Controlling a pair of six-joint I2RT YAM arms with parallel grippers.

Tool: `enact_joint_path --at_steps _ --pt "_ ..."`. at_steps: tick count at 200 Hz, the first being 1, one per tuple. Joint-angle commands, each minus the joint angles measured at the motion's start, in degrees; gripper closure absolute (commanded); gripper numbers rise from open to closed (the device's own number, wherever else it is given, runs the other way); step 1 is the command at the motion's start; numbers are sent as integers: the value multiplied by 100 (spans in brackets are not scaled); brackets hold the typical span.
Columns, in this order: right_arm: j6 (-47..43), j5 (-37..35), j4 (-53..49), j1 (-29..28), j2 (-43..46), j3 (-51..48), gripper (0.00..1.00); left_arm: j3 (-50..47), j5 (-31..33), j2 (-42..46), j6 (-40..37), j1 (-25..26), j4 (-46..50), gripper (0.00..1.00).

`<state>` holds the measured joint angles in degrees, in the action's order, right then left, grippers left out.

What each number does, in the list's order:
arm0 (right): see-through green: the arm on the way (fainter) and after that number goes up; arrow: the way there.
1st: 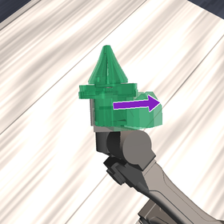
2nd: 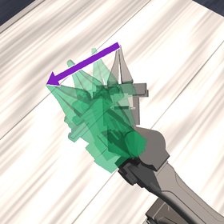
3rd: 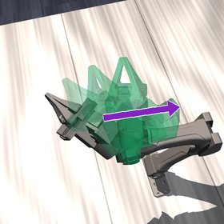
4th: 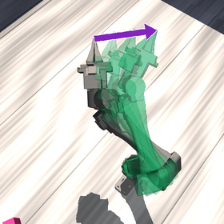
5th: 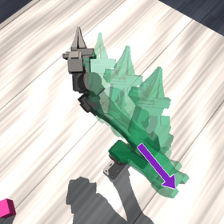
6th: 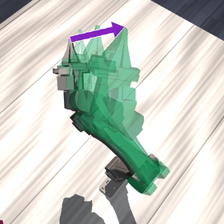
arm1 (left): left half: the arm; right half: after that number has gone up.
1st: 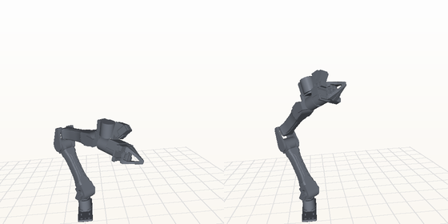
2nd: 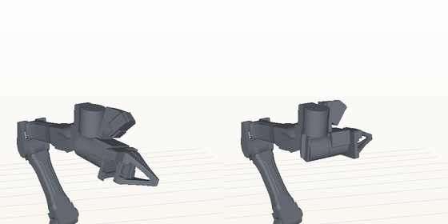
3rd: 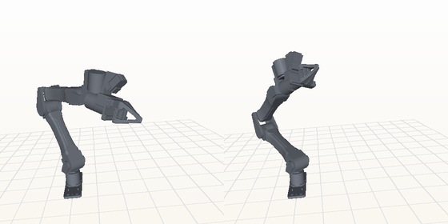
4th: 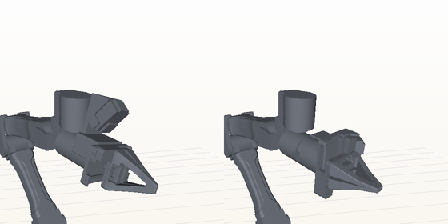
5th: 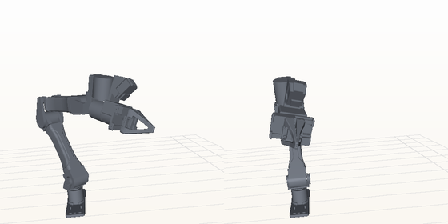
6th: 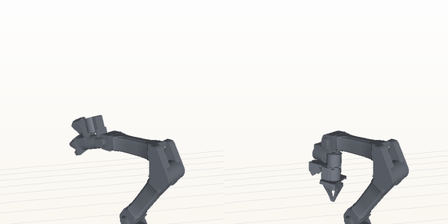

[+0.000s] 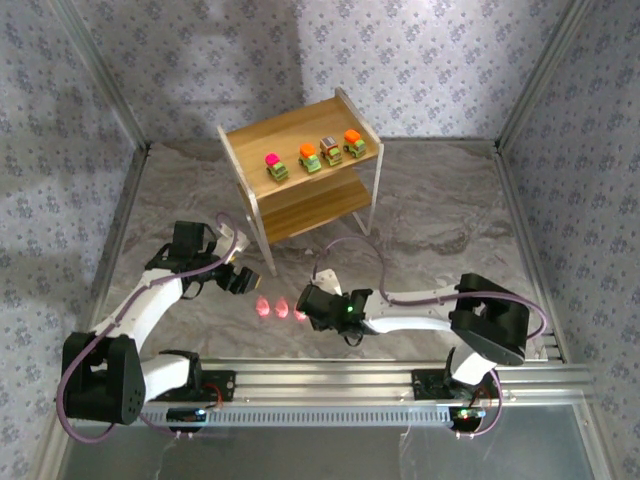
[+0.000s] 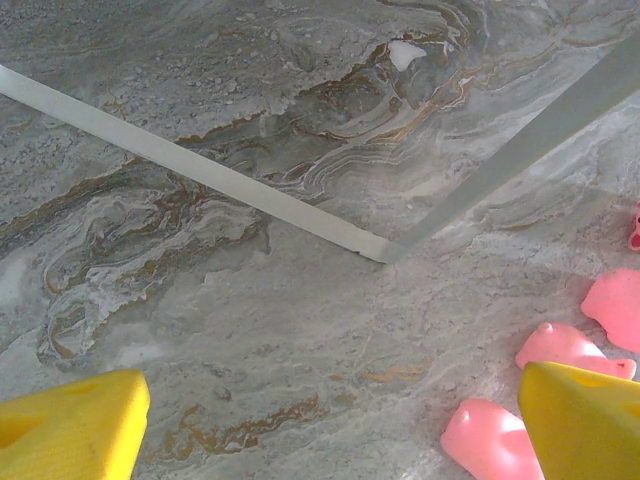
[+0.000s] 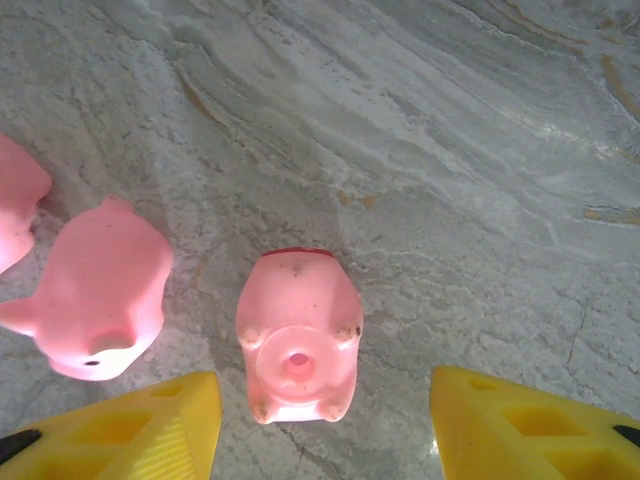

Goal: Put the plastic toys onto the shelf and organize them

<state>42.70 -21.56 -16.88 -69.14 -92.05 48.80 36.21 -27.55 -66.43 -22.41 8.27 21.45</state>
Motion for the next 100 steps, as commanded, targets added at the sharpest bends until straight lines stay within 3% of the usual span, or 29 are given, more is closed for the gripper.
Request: enact_joint_path --at_steps 1,100 --pt "125 -5 -97 89 -102 75 40 11 -10 -9 53 25 -45 5" --pt "186 -155 -298 505 451 -262 41 18 -5 -46 53 25 -71 5"
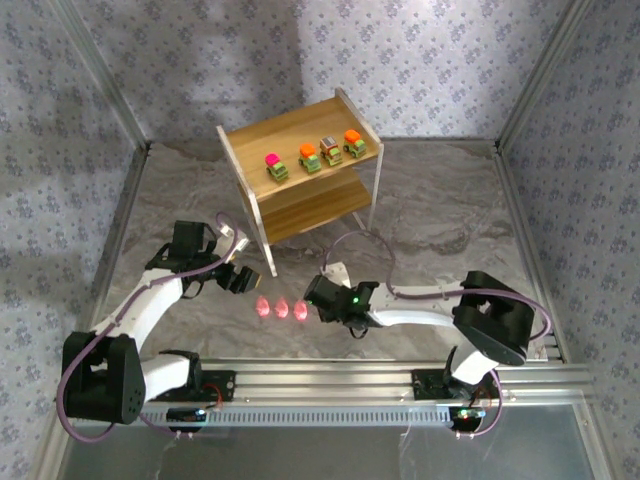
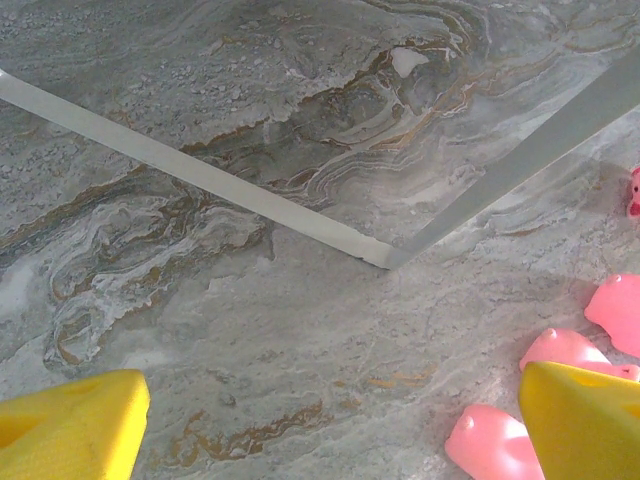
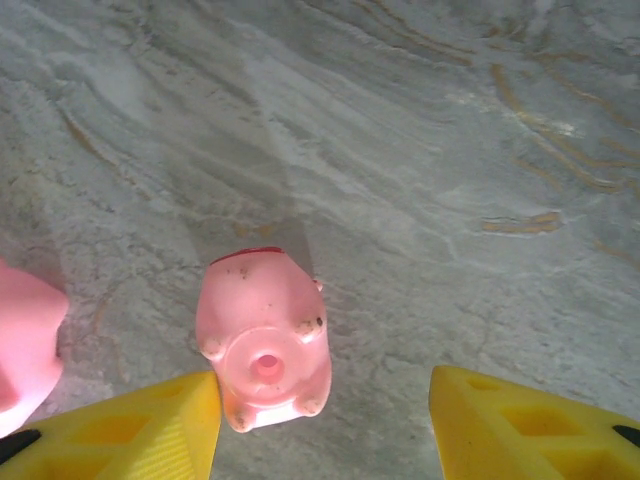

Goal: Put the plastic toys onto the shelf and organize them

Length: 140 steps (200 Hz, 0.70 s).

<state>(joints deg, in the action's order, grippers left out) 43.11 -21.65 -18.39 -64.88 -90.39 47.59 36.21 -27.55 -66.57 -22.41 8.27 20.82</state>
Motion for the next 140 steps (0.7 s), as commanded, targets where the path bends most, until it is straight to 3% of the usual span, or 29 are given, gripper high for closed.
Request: enact_joint_path --at_steps 1,42,111,140 --pt "140 -147 -143 80 298 -143 41 18 -9 -33 53 25 -8 5" --pt "160 -116 -142 239 390 -206 41 28 -2 -34 53 35 -8 5" --pt "-539 586 676 160 157 -179 38 -8 13 -34 44 35 -25 5" --pt "-663 338 258 18 -116 161 39 -17 22 -29 48 36 -17 5"
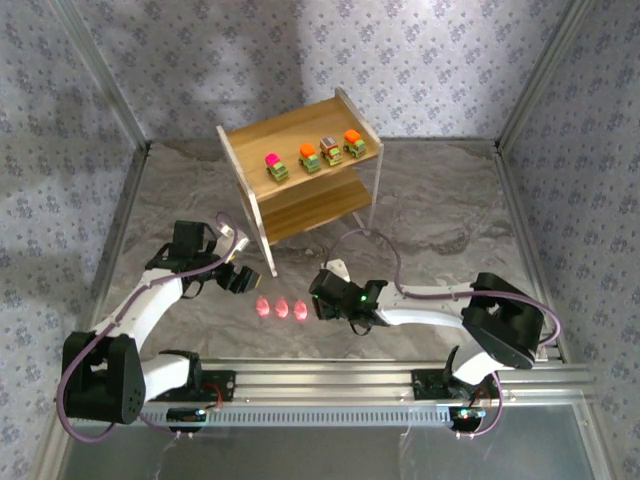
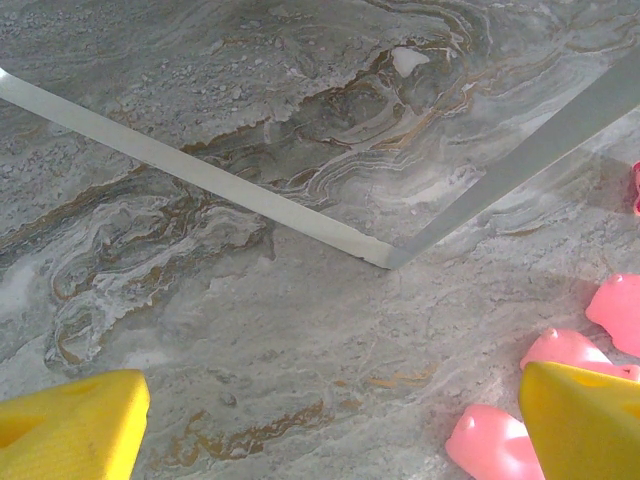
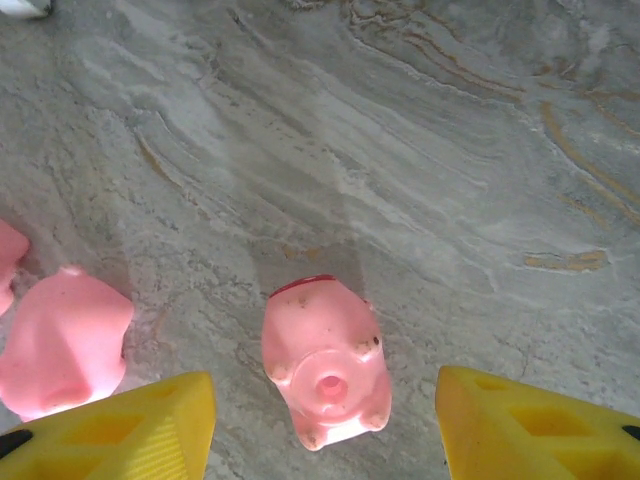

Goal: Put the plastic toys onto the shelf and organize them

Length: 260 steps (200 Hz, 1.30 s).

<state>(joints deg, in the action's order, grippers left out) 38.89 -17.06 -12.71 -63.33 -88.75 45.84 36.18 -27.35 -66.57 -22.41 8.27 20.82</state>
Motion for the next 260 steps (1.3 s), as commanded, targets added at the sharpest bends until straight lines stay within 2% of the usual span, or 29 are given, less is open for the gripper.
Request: enact_joint_path --at_steps 1,68,88,129,161,189,222,260 --pt "-241 -148 -346 -145 -304 350 39 -15 2 -30 46 40 -17 5" --pt "-223 -1089 -1546 -509 -1110 1284 48 -6 16 -52 44 34 -9 5" --pt "-177 -1154 -1722 -522 -1221 1405 51 -11 3 -55 43 34 -16 5" --pt "-172 -1116 -1768 -474 -1278 1420 64 -6 7 -58 44 35 -32 5" --pt "-141 -674 -1229 -303 -1001 1003 69 -6 11 -42 49 38 -16 5" --pt "-72 -165 -503 -129 -372 383 69 -23 15 -56 44 34 -33 5" --pt "28 786 455 257 386 -363 68 -6 2 -83 53 40 -51 5" --pt "25 1749 1165 457 640 -681 67 -15 11 -78 62 52 -52 5"
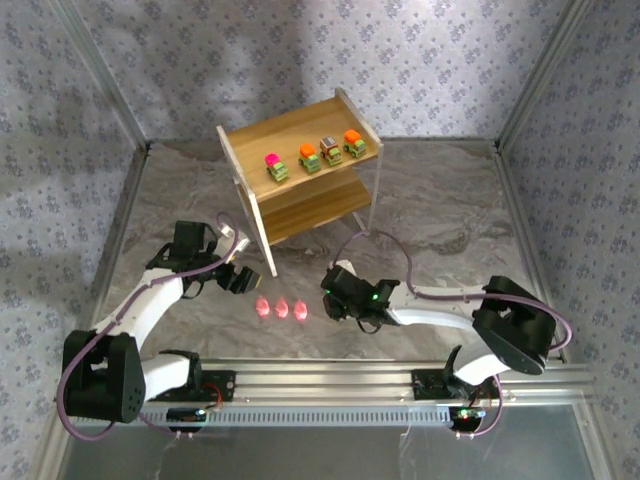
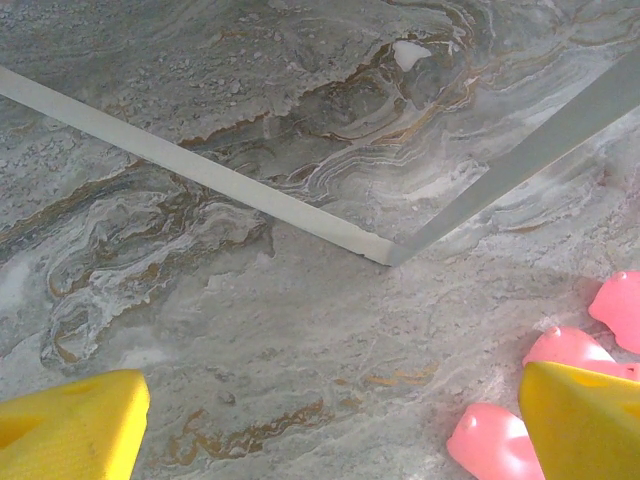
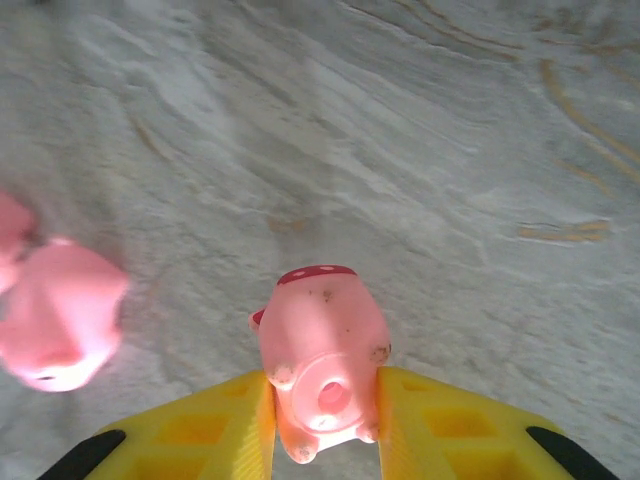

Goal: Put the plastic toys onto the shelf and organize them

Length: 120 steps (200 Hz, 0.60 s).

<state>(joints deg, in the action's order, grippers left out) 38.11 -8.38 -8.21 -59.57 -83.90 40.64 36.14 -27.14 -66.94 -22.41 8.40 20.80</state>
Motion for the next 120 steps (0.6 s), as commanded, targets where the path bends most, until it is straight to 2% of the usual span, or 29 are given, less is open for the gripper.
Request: enact_joint_path --at_steps 1,35,94,120 --pt "106 899 724 83 150 -161 66 -11 -11 -40 62 43 -49 5" --pt "74 1220 629 108 -132 -29 66 -27 -6 -34 53 39 -54 5" --pt "67 1140 348 69 -597 152 64 -36 -2 -38 53 39 -67 5" --pt "90 1001 217 75 -536 142 54 -31 -11 -55 53 39 -79 5"
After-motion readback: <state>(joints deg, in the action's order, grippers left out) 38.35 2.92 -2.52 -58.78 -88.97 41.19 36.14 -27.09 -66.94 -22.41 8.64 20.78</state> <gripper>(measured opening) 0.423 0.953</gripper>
